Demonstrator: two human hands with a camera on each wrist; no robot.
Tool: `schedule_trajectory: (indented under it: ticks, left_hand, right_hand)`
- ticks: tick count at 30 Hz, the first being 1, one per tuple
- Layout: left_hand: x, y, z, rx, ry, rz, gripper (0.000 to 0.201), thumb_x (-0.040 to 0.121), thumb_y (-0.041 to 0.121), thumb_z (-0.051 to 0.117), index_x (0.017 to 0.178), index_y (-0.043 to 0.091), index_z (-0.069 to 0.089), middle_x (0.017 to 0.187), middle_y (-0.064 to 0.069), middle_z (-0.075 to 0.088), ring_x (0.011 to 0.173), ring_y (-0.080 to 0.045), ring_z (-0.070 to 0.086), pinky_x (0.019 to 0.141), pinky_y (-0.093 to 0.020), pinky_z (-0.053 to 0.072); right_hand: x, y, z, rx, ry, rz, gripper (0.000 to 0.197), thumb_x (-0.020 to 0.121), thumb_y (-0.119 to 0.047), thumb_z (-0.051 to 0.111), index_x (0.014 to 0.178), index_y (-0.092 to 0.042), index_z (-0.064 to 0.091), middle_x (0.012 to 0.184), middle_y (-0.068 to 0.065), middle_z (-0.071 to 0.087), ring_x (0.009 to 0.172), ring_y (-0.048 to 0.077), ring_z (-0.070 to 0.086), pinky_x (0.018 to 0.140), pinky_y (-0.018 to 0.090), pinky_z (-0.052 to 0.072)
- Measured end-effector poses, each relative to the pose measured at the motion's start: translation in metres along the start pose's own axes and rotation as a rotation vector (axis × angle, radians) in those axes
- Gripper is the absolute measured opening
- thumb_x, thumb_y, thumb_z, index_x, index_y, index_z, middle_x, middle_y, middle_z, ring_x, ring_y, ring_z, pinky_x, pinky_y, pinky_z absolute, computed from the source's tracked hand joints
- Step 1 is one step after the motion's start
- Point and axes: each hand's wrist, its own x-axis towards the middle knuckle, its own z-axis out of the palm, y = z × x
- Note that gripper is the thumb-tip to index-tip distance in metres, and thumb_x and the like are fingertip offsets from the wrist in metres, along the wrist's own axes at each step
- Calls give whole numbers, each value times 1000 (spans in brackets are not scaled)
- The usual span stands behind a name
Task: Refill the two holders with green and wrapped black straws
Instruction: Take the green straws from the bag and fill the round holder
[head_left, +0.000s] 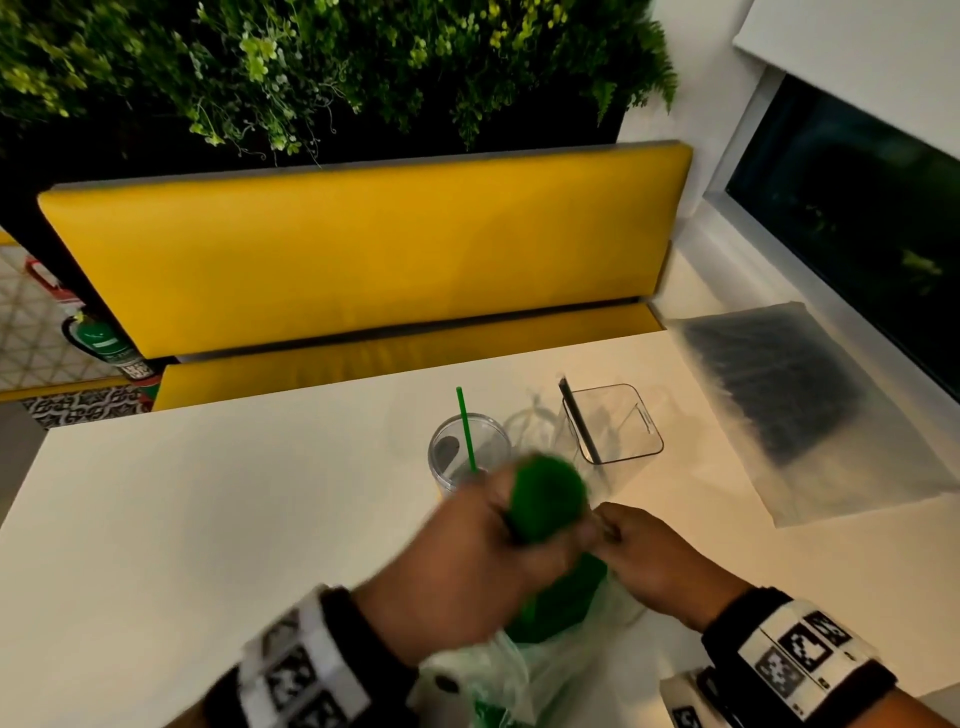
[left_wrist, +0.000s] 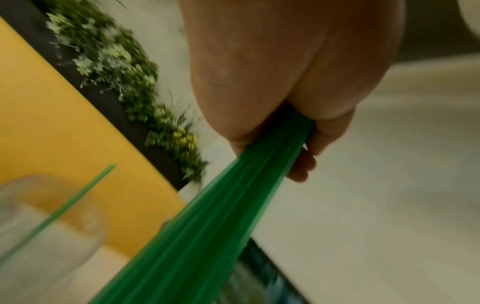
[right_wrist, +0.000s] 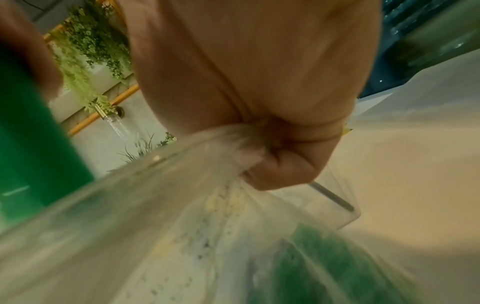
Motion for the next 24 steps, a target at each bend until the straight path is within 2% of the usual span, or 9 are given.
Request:
schedule_trajectory:
  ticks: [4,7,10,13,15,17,20,22,24]
  left_hand:
    - [30,42,-49,-170,503,319,27,88,5,67,81,31,69,80,-1,73,81,-25,71,75,-35,57]
    - [62,1,-58,-132,666,167,16,91,3,67,85,17,69,85,-8,75,83,-21,70,77,-36,56]
    - [76,-63,-53,-70,699,-137,9,89,12,72,97,15,71,89,-1,73,75,-11,64,73,-35,52]
    - [79,-105,-53,-15,714,-317,19,84,18,78,87,29,62,85,0,69,78,-24,66,76,-40,56]
    - [78,-124,-55,96,680,-385,29,80,21,81,86,34,56,99,-6,67,92,-31,67,84,-43,58]
    - [73,-134,-58,174,612,-443,48,75,23,84,111,35,54,126,-8,57,113,-32,60,95,-46,54]
    - [66,-131,-73,168,624,-536,102,76,20,86,154,31,20,156,-9,27,140,-30,37,98,-33,42]
    - [55,-110,-80,237,723,-478,109,76,25,86,156,31,12,156,-10,25,140,-28,36,99,-34,40]
    - [36,-86,-70,467,750,-185,82,79,27,82,146,24,34,138,-5,43,123,-17,49,96,-29,45]
  right_hand:
    - [1,-5,8,-52,37,14,25,98,-33,55,75,-22,52,74,-2,57,70,11,54,63,26,40]
    - [3,-7,9,-79,20,9,22,98,-36,53,84,-20,58,76,-1,59,69,11,54,62,27,39]
    - [1,-7,10,-76,25,13,23,99,-37,52,90,-18,61,81,2,62,73,14,56,65,30,42]
    - [2,-7,12,-56,24,28,21,98,-37,54,89,-20,61,84,1,65,78,15,61,71,32,47]
    - [1,-7,12,-32,24,34,19,98,-35,54,84,-23,58,81,-2,63,76,11,59,66,27,44]
    - [-1,-8,12,-6,27,34,20,99,-32,55,79,-26,55,77,-6,60,74,6,56,61,23,40]
    - [-2,-11,11,7,40,35,18,98,-33,55,82,-25,56,79,-6,60,74,7,56,62,24,40]
    - [-1,-11,11,23,40,36,17,98,-34,55,87,-22,59,82,-3,62,76,10,58,65,26,42]
    - [1,-12,12,34,34,28,16,98,-36,55,89,-23,60,84,-3,63,78,10,59,64,25,42]
